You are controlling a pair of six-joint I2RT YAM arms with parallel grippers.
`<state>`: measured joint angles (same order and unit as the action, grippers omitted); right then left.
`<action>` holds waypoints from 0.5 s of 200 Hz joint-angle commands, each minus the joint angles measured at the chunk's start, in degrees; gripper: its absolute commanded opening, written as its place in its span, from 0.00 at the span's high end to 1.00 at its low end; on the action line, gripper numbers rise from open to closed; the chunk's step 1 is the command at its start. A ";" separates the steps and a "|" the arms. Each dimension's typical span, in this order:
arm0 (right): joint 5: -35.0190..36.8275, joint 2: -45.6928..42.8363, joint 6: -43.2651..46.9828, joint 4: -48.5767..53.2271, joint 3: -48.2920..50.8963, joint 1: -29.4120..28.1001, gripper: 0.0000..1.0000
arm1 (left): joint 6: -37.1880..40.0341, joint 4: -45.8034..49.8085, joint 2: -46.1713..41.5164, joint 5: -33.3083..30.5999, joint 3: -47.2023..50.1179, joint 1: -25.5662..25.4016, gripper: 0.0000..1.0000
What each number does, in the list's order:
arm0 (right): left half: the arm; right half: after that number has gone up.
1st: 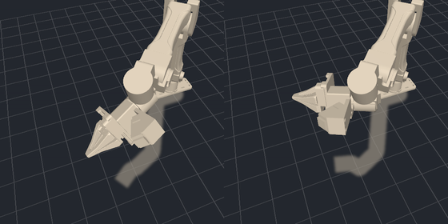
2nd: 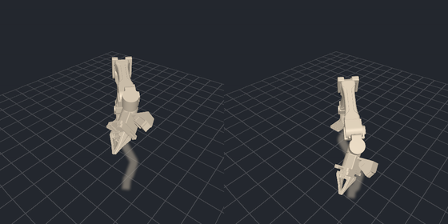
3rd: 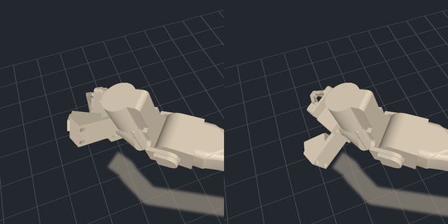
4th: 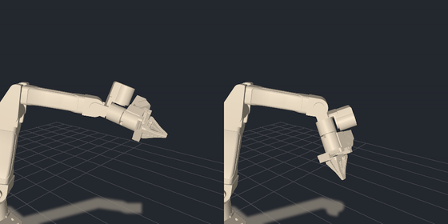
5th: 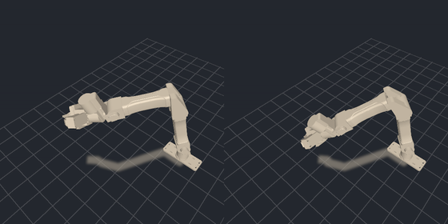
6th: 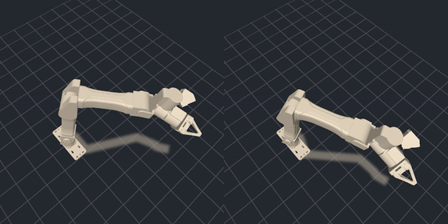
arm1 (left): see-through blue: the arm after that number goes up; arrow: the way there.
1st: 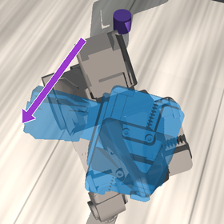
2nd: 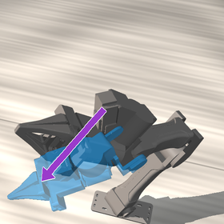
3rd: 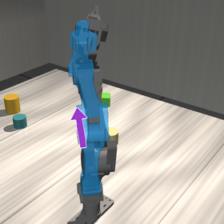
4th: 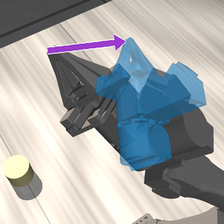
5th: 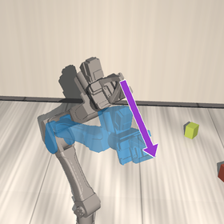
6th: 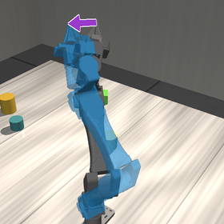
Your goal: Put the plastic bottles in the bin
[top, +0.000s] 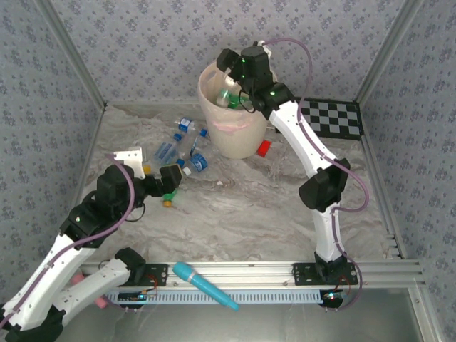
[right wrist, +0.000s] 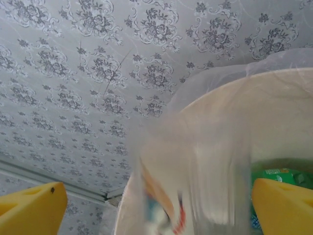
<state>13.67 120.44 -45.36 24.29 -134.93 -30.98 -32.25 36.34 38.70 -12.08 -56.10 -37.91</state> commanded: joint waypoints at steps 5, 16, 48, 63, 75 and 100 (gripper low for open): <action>2.15 -2.48 3.02 1.63 -1.28 -1.39 0.00 | 0.19 0.58 -0.65 -0.92 -2.00 -0.25 0.00; 2.95 -3.46 4.10 1.55 -0.58 -1.85 0.00 | 0.17 0.49 -0.61 -0.86 -1.93 -0.31 0.00; 3.03 -7.19 5.58 -0.13 3.96 -2.13 0.00 | -0.02 0.35 -0.56 -0.98 -1.65 -0.32 0.00; 2.76 -9.20 6.14 -0.82 6.51 -2.20 0.00 | -0.09 0.25 -0.55 -1.21 -1.26 -0.32 0.00; 2.40 -11.03 6.62 -1.79 9.13 -2.15 0.00 | -0.18 0.18 -0.52 -1.48 -0.80 -0.30 0.00; 1.46 -15.24 8.24 -3.37 15.23 -2.35 0.00 | -0.18 -0.45 -0.14 -2.23 0.47 -0.23 0.00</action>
<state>15.14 110.17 -39.83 23.40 -124.11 -33.26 -32.25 36.32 38.39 -12.78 -56.07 -37.91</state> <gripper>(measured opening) 0.995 0.997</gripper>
